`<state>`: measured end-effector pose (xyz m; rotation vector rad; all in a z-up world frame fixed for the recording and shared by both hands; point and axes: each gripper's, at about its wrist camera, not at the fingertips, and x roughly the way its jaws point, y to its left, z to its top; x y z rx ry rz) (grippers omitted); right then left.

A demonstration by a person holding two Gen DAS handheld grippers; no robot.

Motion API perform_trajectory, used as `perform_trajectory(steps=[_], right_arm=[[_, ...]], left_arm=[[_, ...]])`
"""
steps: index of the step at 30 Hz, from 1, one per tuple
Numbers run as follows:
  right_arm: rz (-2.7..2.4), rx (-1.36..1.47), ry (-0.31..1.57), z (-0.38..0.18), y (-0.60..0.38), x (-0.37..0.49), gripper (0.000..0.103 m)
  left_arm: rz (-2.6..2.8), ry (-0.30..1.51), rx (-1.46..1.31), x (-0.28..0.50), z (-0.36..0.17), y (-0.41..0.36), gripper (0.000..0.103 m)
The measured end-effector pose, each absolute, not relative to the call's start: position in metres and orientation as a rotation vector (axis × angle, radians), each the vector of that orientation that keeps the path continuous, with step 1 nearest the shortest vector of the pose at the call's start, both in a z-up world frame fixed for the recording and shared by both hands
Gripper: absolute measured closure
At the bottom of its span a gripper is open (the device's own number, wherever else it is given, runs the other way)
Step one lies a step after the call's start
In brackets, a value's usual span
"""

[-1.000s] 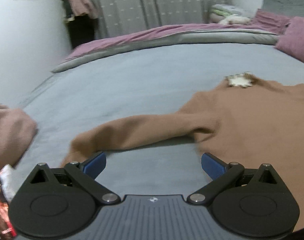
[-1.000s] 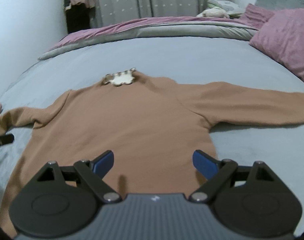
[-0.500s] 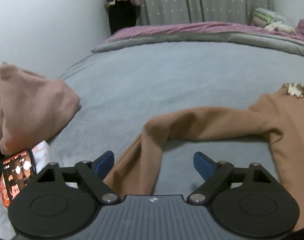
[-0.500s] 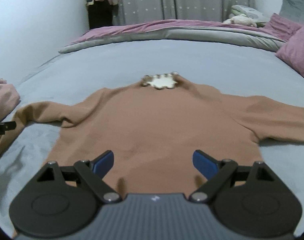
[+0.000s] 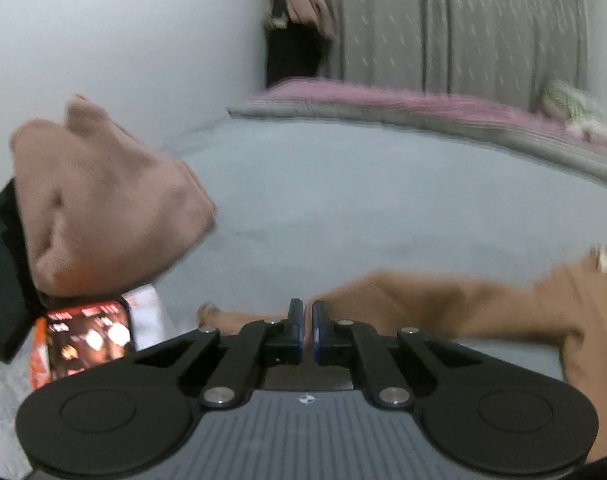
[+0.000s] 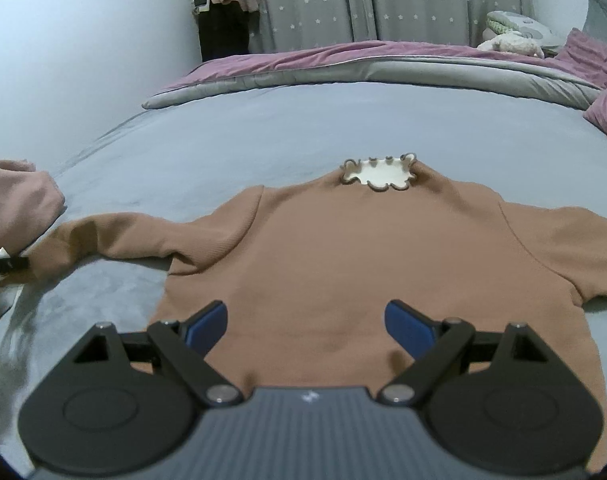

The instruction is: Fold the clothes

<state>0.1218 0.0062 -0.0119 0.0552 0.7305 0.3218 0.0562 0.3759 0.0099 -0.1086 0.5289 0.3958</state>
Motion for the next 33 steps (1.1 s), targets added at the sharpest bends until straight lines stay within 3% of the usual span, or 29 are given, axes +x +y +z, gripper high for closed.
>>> perform_trajectory(steps=[6, 14, 27, 33], right_arm=[[0.322, 0.069, 0.735, -0.011, 0.009, 0.122, 0.013], [0.342, 0.061, 0.732, -0.007, 0.023, 0.124, 0.013], [0.483, -0.012, 0.710, -0.006, 0.095, 0.124, 0.015], [0.601, -0.081, 0.680, -0.001, 0.144, 0.129, 0.027]], left_arm=[[0.470, 0.384, -0.112, 0.040, 0.027, 0.384, 0.102], [0.481, 0.444, -0.216, 0.035, 0.031, 0.414, 0.102], [0.417, 0.607, -0.360, 0.041, 0.018, 0.422, 0.078], [0.405, 0.578, -0.389, 0.041, 0.022, 0.423, 0.077]])
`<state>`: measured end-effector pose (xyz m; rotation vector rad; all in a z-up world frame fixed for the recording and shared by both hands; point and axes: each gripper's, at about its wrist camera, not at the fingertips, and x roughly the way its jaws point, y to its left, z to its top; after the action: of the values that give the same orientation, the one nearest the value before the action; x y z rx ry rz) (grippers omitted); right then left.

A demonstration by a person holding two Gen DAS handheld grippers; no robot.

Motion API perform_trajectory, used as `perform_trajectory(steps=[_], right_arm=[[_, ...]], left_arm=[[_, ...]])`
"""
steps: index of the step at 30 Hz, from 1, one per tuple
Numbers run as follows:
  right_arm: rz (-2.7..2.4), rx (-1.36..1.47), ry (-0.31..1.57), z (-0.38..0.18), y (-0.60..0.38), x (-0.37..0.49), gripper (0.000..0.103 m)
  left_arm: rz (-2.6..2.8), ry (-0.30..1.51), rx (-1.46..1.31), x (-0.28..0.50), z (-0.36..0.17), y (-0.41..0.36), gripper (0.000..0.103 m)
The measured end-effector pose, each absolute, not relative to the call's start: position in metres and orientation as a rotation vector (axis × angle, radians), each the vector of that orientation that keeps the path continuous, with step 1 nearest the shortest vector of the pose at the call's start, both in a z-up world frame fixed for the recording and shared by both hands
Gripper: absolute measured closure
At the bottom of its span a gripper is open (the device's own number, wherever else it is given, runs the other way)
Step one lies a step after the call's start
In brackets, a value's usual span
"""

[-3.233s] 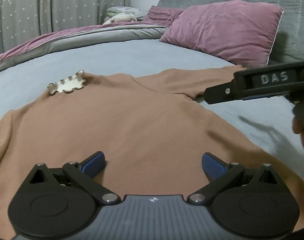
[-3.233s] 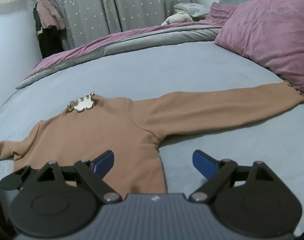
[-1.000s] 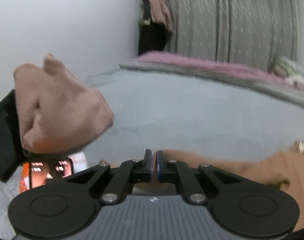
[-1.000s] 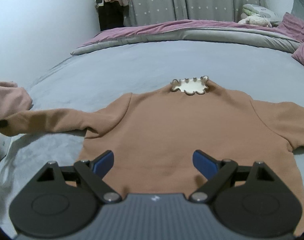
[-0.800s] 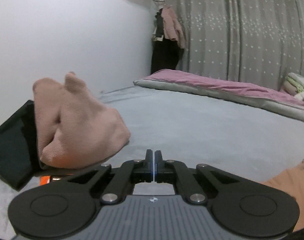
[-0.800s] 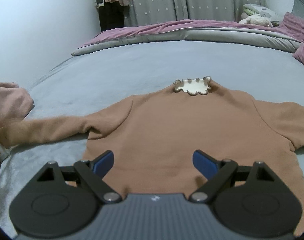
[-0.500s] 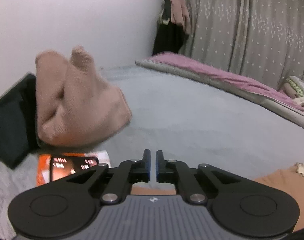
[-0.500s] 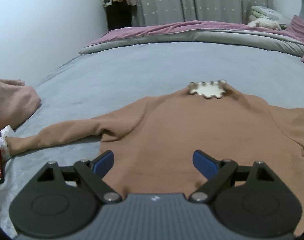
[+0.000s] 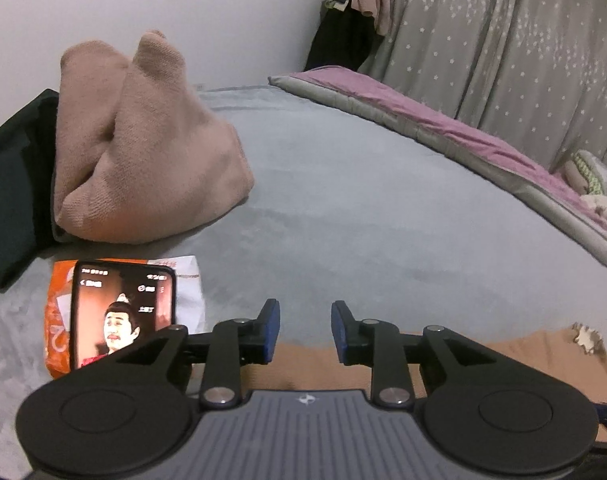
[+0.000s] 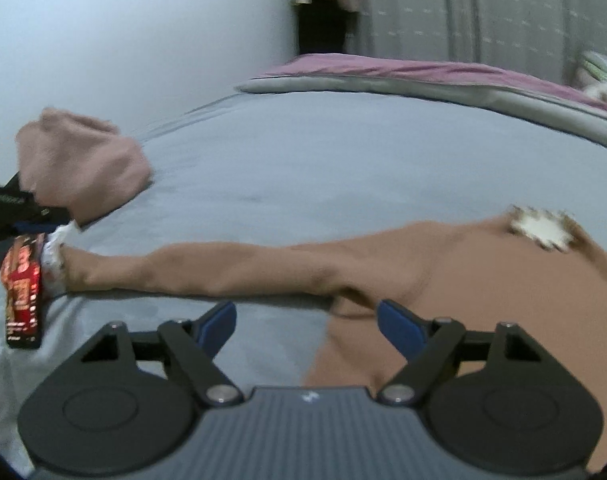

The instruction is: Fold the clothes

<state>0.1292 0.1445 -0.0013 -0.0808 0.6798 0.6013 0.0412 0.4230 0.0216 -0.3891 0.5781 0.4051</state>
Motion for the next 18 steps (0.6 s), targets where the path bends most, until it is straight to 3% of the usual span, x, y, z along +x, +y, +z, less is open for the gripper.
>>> perform_trajectory(steps=[7, 18], right_arm=[[0.800, -0.210, 0.624, -0.004, 0.214, 0.123, 0.037], [0.954, -0.359, 0.602, -0.035, 0.286, 0.127, 0.037]], left_arm=[[0.376, 0.574, -0.397, 0.045, 0.021, 0.419, 0.076], [0.352, 0.583, -0.424, 0.051, 0.016, 0.418, 0.062]])
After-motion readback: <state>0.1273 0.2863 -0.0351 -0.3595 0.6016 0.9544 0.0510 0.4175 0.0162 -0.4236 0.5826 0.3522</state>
